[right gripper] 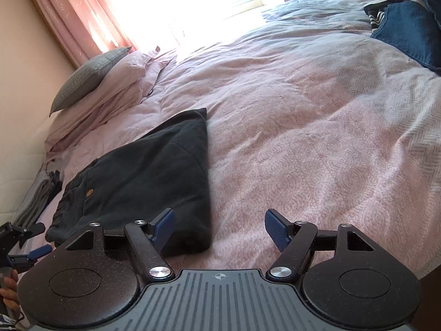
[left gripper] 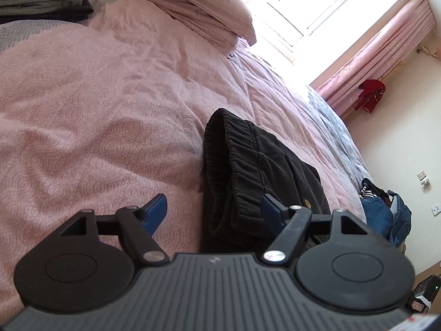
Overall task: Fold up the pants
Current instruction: 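Grasp the folded black trousers with both grippers and lift them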
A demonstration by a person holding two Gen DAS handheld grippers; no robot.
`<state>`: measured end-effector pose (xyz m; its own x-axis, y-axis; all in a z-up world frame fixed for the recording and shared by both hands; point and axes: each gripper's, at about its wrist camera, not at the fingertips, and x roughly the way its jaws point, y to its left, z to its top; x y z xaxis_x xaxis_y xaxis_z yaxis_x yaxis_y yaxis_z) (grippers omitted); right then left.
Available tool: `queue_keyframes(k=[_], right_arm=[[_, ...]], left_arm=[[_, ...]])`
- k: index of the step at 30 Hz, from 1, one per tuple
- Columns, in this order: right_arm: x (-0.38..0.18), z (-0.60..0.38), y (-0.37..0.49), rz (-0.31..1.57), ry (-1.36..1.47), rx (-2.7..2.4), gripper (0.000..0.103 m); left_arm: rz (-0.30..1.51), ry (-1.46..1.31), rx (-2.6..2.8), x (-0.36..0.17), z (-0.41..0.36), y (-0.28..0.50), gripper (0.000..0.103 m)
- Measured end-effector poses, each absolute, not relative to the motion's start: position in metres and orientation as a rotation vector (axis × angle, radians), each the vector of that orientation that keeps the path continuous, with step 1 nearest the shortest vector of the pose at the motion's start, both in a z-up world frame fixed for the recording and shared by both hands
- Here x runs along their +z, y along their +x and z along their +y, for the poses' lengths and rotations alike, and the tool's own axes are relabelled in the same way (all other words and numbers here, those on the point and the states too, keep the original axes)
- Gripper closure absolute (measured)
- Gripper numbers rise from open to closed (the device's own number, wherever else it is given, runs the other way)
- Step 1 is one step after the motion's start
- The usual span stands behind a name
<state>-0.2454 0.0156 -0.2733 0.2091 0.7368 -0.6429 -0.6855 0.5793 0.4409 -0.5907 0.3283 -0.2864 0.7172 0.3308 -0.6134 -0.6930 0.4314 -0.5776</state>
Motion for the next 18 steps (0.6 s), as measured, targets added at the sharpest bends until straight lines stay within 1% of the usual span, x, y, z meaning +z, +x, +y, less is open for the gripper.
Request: queue_keyframes(k=[3, 8, 18], right_arm=[[-0.274, 0.021, -0.240, 0.931, 0.067, 0.993, 0.034], [-0.277, 0.029, -0.223, 0.961, 0.156, 1.022, 0.034], [-0.310, 0.059, -0.187, 1.138, 0.377, 1.114, 0.034]], left_arm=[[0.451, -0.929, 0.640, -0.290, 0.338, -0.584, 0.033], [0.475, -0.946, 0.567, -0.296, 0.351, -0.566, 0.025], [0.521, -1.062, 0.435, -0.326, 0.367, -0.534, 0.025]])
